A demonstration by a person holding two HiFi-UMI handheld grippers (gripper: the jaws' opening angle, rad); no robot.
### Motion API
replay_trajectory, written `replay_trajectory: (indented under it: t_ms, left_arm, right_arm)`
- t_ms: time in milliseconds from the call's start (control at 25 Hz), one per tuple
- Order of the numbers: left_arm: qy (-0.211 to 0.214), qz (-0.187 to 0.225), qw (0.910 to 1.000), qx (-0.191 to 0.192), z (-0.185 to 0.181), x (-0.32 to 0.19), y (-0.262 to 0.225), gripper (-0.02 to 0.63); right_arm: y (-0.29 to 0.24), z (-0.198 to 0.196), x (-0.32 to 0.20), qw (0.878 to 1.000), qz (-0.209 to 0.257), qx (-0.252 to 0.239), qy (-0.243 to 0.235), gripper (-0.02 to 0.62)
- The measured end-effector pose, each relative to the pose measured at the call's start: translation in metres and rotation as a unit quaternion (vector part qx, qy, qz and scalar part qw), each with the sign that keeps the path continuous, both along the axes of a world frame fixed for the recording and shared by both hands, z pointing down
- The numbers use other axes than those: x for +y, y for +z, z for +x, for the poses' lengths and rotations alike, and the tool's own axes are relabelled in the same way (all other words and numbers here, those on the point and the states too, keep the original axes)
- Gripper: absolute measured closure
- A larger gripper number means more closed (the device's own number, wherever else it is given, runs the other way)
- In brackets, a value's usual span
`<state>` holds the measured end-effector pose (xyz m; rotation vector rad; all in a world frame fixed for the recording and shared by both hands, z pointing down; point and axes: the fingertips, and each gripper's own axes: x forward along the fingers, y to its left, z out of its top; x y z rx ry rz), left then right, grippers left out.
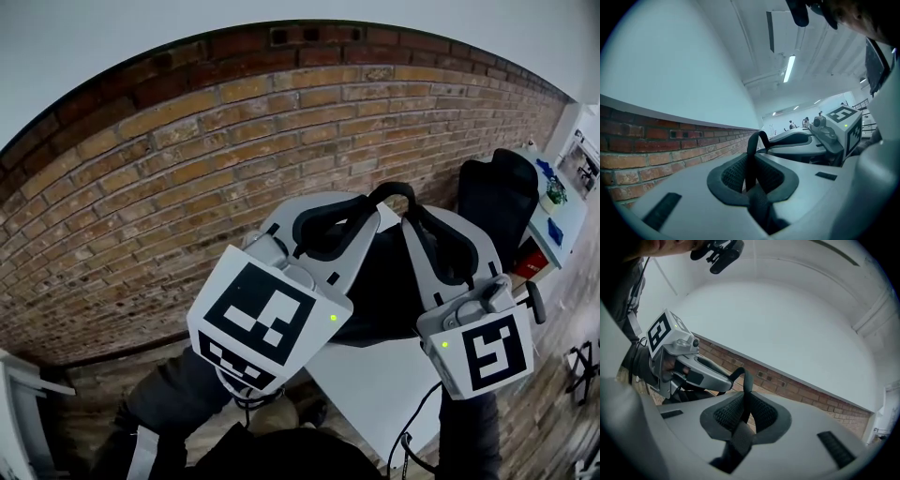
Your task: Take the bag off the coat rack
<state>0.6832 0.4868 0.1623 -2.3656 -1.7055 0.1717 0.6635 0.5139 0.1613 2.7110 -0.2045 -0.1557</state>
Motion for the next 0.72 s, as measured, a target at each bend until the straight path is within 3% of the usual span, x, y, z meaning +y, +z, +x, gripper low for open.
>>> replay_trajectory:
  t_ms: [720]
  left_arm:
    - [-0.08, -0.011, 0.9964, -0.026, 0.123, -0.005, -0.007, 0.558]
  right_arm:
    - [-0.008, 0.135, -0.002, 0.997, -0.007, -0.001, -0.081, 0.549]
